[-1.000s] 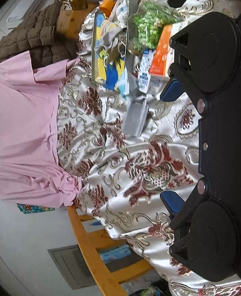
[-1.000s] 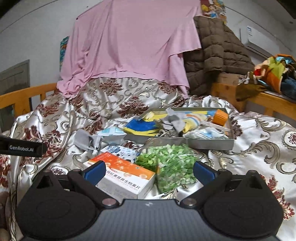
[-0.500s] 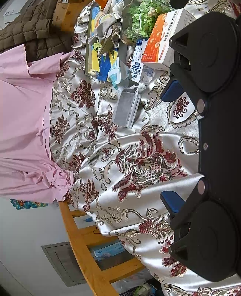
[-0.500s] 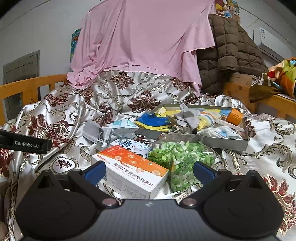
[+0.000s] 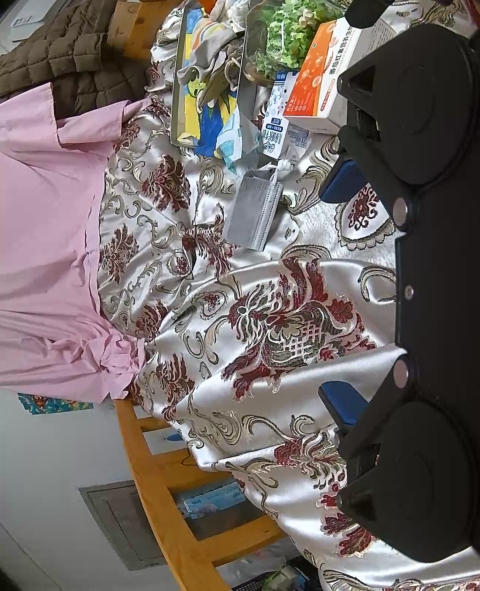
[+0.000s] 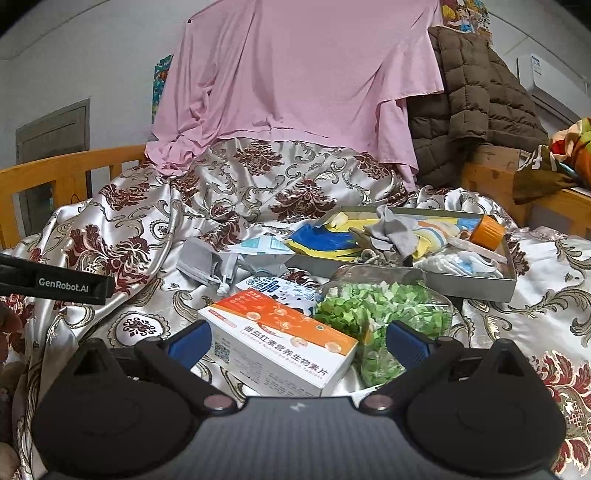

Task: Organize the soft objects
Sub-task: 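Withdraw both open grippers from the tray back toward the pile, then move the left gripper to the grey face mask while the right approaches the wipes packet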

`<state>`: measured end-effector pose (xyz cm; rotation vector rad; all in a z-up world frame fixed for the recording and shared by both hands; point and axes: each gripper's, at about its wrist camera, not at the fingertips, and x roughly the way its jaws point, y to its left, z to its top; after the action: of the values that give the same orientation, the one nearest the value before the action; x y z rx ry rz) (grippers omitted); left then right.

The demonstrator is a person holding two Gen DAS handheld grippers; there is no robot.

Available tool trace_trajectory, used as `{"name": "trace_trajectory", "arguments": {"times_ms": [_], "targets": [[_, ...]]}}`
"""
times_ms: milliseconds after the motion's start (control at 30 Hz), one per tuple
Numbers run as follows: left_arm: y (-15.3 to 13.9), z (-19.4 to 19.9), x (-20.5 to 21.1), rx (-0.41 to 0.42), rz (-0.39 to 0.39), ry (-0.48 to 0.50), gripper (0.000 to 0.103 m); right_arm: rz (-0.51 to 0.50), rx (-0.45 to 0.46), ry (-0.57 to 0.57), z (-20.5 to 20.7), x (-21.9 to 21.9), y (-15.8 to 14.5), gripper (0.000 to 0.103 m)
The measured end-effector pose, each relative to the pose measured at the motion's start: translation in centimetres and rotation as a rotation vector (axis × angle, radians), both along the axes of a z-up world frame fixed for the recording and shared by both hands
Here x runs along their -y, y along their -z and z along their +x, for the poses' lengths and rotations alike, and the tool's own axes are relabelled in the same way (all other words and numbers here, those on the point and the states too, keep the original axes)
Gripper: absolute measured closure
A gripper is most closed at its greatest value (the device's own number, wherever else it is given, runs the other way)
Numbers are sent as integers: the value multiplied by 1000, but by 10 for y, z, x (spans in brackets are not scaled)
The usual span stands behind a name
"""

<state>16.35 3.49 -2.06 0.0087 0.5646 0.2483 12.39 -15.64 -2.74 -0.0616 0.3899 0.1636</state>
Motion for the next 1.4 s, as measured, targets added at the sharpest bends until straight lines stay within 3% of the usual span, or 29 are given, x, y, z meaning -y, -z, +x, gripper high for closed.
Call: {"name": "trace_trajectory", "arguments": {"times_ms": [567, 1100, 1400], "targets": [[-4, 4, -7, 10, -20, -43, 1, -11, 17, -41, 2, -6, 1, 0], [-2, 22, -25, 13, -73, -90, 1, -2, 93, -80, 49, -15, -11, 0], [5, 40, -22, 57, -107, -44, 1, 18, 92, -78, 66, -11, -4, 0]]}}
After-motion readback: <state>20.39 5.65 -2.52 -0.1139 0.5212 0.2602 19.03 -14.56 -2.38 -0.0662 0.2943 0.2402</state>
